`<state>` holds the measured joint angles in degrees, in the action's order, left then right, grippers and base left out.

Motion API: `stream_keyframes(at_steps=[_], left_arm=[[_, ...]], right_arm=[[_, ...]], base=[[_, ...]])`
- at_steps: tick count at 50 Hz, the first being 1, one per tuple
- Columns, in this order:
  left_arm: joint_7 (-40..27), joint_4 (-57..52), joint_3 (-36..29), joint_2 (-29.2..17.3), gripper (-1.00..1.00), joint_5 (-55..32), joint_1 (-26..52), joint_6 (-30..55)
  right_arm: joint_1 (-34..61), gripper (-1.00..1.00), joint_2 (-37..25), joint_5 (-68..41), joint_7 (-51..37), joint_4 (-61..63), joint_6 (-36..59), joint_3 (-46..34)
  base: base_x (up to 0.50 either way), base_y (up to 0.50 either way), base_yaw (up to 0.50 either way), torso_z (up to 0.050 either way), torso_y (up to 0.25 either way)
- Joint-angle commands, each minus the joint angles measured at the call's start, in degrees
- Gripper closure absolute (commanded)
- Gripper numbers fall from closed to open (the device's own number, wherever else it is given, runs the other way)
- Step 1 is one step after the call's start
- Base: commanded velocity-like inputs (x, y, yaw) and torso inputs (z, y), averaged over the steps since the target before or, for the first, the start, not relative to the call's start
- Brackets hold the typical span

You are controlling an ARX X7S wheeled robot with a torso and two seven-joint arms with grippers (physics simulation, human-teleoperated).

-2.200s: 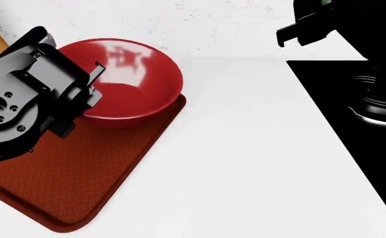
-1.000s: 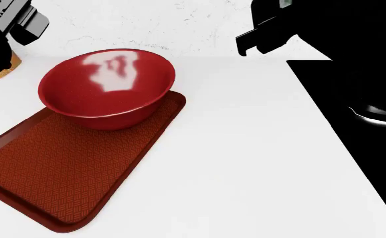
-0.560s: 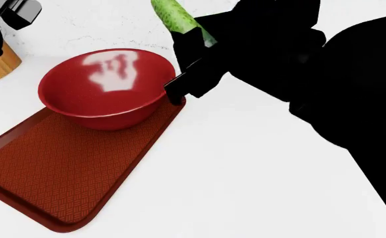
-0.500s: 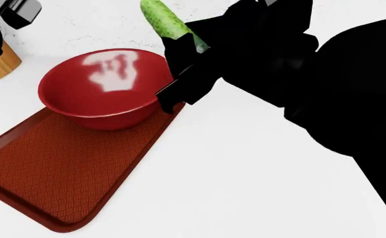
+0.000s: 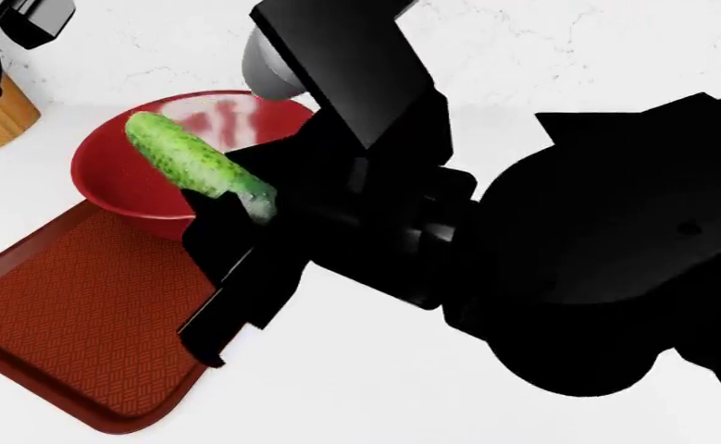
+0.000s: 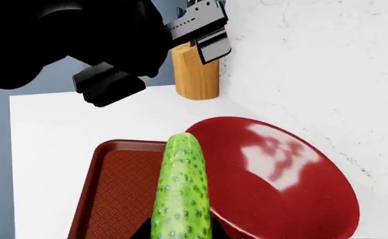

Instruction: Place the two vegetables and bowl onto the tray for setting up a vegetable dip station.

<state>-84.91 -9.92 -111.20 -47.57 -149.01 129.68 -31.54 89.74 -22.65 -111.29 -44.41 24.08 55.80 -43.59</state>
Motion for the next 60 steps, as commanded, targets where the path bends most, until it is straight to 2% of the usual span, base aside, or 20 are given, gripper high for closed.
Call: stream_keyframes(at_steps=[1,23,44,60], left_arm=[[-0.2,0.1,0.5,0.1,-1.0,0.3,-0.3,0.4],[-0.8,0.1,1.2,-0.5,-1.0,1.4,-0.3,0.1],[-0.9,0.1,1.7,-0.4,-1.0,1.8,-0.6,0.3],[-1.1,-0.2,1.7,-0.5,-1.0,1.9,-0.6,0.3]], right_arm=[[-3.0,1.0,3.8,0.7,-1.7,0.8,-1.4,-2.5],[-9.3,1.0,11.7,5.4,-0.4,-0.6,-2.0,-9.8],[-13.3,1.0,13.6,13.3,4.2,-6.5,-3.6,-13.2],[-12.5,1.0,15.8,16.9,8.1,-11.3,-5.2,-14.0]], base=[[0.0,0.0,0.0,0.0,0.0],[0.0,0.0,0.0,0.0,0.0],[0.0,0.0,0.0,0.0,0.0],[0.0,0.0,0.0,0.0,0.0]])
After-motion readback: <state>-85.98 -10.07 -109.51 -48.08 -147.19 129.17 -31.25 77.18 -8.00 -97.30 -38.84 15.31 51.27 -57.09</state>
